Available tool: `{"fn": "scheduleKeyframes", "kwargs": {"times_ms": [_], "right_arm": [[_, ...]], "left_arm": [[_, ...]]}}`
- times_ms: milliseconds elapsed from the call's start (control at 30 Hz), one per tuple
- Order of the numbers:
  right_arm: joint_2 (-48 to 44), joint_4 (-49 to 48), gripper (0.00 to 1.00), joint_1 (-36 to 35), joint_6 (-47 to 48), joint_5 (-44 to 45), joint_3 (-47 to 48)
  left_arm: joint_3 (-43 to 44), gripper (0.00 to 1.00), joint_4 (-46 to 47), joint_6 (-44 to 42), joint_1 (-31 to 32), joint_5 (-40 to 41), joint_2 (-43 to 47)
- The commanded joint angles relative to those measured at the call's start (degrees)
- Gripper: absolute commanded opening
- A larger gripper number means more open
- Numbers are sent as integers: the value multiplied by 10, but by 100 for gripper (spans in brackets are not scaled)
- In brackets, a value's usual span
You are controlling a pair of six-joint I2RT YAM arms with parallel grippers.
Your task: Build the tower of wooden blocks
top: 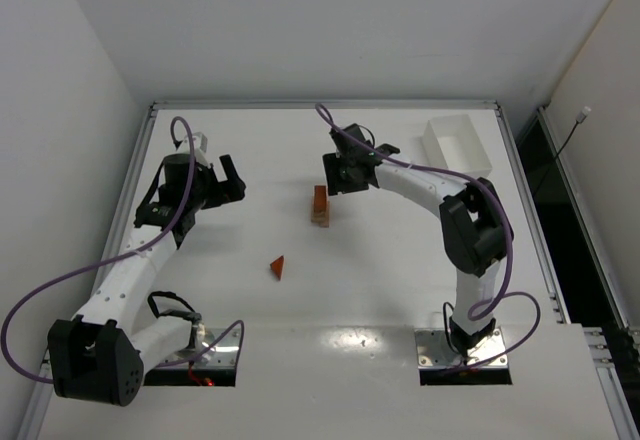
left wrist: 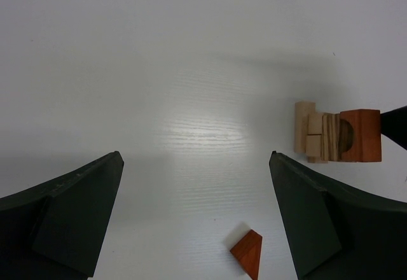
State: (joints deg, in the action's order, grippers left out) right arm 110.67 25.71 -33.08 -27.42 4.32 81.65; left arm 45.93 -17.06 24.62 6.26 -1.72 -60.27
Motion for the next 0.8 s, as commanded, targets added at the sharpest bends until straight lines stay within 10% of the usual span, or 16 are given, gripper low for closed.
{"fn": "scheduleKeyframes", "kwargs": {"times_ms": [0, 267, 467, 767], "right_arm": [[-31, -21, 48, 3, -11, 20, -10], [-187, -10, 47, 34, 17, 88, -109], [-296, -5, 49, 50, 58, 88, -183], [-373, 7, 51, 72, 82, 83, -228]], "left_arm": [[11, 100, 15, -5, -5, 0, 11], [-19, 85, -10, -23, -5, -69, 58], [-13, 28, -70, 40, -5, -197, 53], [-45, 44, -178, 145, -5, -329, 6]]}}
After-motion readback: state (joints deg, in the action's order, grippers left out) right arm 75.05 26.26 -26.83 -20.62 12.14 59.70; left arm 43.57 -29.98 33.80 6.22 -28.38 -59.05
